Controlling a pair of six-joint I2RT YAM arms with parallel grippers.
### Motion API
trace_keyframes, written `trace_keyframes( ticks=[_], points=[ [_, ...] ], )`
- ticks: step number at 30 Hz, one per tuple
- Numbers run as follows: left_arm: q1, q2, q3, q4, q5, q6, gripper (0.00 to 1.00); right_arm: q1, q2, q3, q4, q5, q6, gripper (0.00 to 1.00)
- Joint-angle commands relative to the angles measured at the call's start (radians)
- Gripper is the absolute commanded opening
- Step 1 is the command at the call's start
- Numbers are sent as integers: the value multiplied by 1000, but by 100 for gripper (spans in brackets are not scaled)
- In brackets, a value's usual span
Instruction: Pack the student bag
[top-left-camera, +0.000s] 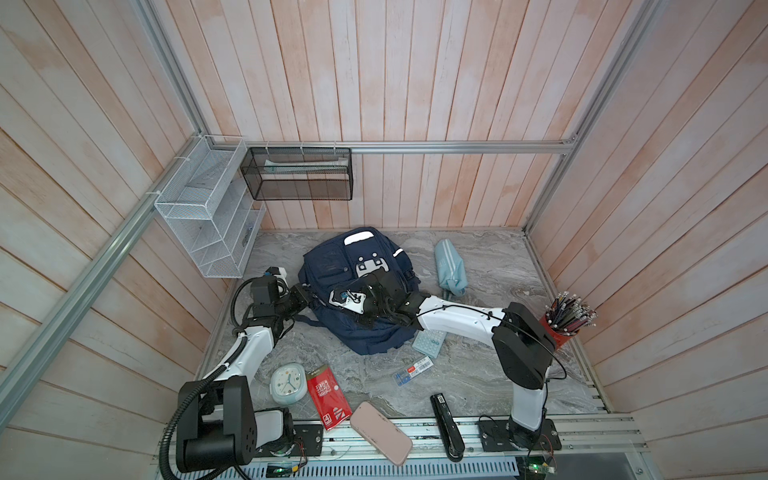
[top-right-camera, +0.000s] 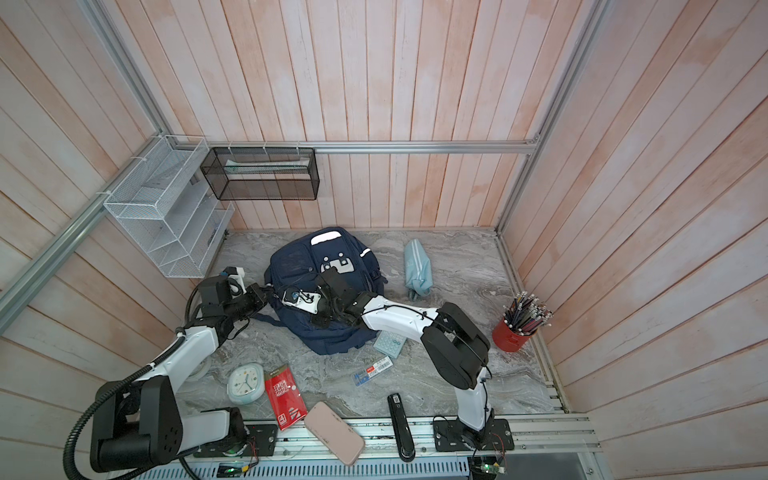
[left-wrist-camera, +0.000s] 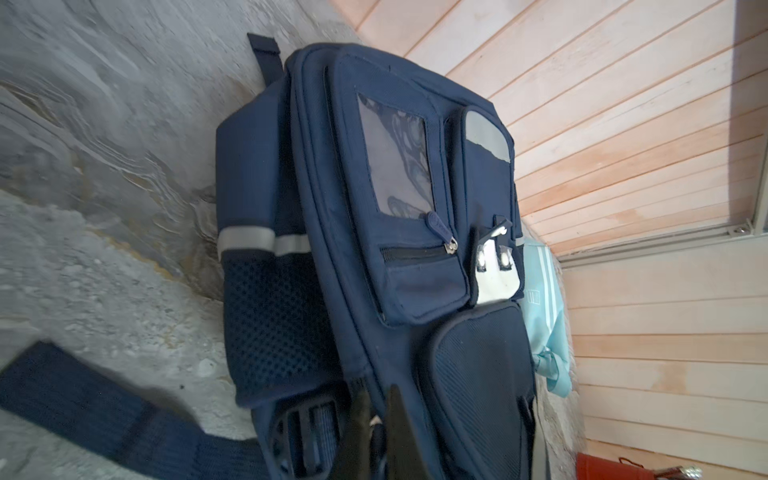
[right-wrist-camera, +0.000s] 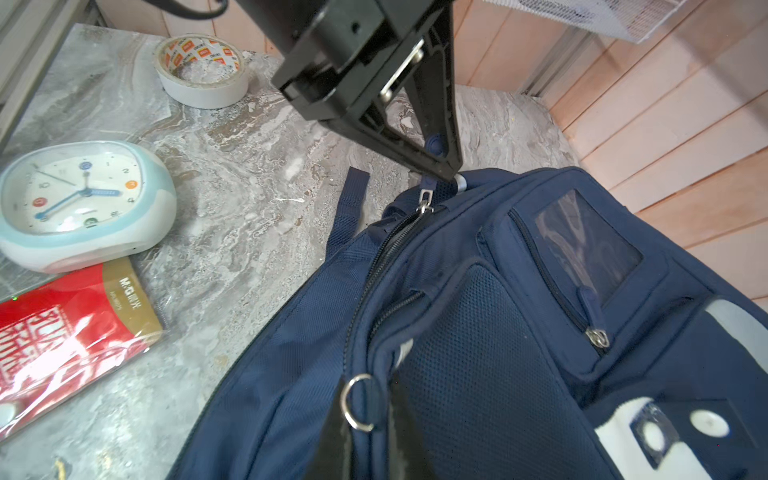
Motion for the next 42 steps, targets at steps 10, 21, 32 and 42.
trace_keyframes(
  ticks=[10,21,32,42],
  points=[
    [92,9,-13,87,-211,61,13,-80,-150,-142,-31,-91,-1,0],
    [53,-177,61,-141,-219,106,66,-74,-166,-119,-3,39,190,74],
    [-390,-173,224,-272,-220,303,72,-277,-447,-387,209,334,563,98],
    [-780,193,443,-372,-537,450,77,-717,-447,-399,22,187,828,98]
  ],
)
